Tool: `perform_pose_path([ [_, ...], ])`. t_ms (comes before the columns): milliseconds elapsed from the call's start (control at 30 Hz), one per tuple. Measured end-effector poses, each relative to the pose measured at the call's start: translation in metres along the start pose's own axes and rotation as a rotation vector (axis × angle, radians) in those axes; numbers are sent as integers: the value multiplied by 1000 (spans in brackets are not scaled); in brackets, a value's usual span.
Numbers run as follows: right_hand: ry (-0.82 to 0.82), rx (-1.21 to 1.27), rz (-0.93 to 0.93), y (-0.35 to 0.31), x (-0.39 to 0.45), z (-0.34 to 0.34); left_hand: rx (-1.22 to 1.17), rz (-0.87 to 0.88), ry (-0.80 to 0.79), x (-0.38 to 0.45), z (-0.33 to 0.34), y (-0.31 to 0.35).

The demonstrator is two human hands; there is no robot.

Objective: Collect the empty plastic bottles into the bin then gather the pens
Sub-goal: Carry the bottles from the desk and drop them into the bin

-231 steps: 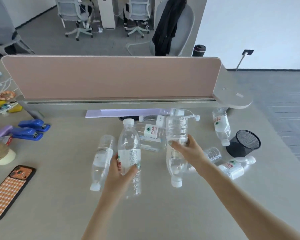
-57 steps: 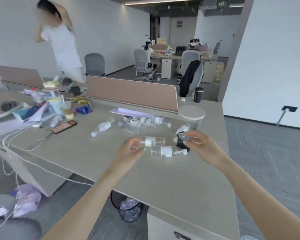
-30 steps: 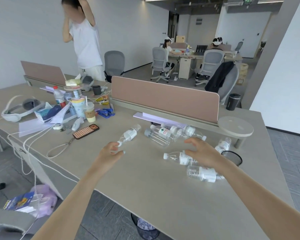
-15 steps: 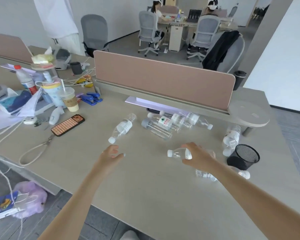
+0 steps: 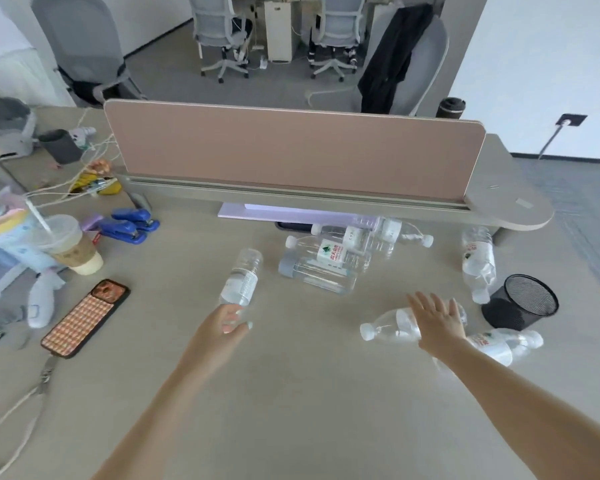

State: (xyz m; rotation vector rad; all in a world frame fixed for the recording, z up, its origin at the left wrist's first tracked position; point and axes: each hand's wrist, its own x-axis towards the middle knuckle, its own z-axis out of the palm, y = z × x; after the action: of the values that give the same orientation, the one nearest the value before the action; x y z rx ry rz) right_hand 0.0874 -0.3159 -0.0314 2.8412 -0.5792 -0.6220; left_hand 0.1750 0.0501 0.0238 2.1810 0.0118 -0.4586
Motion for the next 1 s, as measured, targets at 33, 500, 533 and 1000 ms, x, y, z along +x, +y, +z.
perform_pose_path([
  [33,-10,-11,9,0,3,2,2,1,-3,8,-4,-2],
  [500,273,144,-4,-3,16,41,271,-73,200,128,10,10],
  [533,297,153,-5,-6,14,40,295,-87,204,136,11,9],
  [1000,522,253,-40,-49,-1,-16,526,-251,-41,155,19,-22],
])
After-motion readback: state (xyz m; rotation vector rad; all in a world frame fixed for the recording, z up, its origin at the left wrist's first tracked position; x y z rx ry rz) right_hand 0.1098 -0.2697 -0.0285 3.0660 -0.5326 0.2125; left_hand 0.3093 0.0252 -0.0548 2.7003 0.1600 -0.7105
